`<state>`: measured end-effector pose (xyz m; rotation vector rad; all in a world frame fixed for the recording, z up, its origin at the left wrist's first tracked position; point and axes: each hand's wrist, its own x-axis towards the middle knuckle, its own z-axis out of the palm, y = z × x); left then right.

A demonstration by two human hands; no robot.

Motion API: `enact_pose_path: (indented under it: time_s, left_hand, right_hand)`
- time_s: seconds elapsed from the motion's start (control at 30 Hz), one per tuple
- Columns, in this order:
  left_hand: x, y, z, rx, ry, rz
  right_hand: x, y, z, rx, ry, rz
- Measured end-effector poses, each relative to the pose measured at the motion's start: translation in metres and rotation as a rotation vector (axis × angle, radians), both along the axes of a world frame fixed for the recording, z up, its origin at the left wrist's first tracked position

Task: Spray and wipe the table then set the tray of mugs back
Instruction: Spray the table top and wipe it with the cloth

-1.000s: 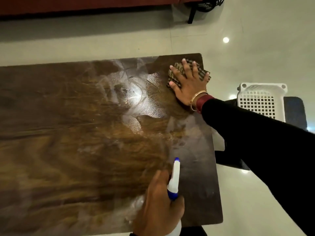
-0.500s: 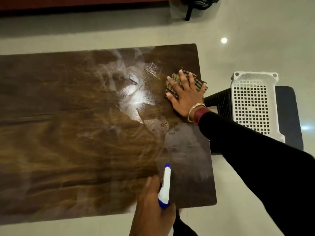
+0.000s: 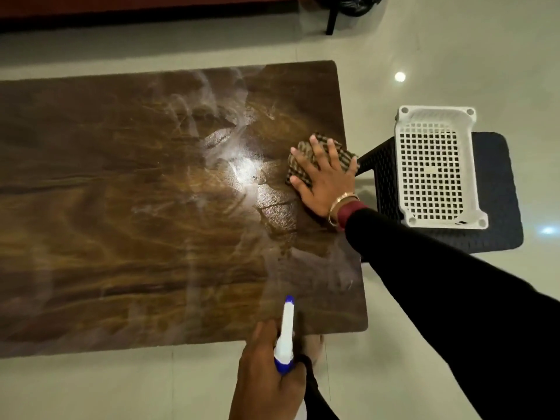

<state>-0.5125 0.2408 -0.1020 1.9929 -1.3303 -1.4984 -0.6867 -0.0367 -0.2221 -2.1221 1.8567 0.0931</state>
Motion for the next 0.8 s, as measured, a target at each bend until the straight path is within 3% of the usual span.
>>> enact_pose_path:
  time_s: [0.1,0.27,0.4,0.6,0.8]
  left_hand:
    - [-0.001,0.009,-0.003,-0.078,-0.057,0.098]
    - [0.000,0.020,-0.009,-0.090,-0.092,0.018]
    - [0.007,0.026,-0.012,-0.074,-0.060,0.016]
    - [0.009,0.035,-0.009,-0.059,-0.050,0.020]
    - [0.006,0.031,-0.002,-0.130,-0.071,0.063]
  right_hand:
    - [0.007,0.021,-0.004,-0.006,-0.019,0.063]
    - [-0.019,0.187,-0.003,-0.035,-0.032,0.389]
    - [-0.050,0.183,-0.007,-0.026,-0.014,0.248]
    - [0.001,0.130,-0.006,-0.050,0.003,-0.016]
    - [0.026,0.271,-0.005,-0.035,-0.065,0.163]
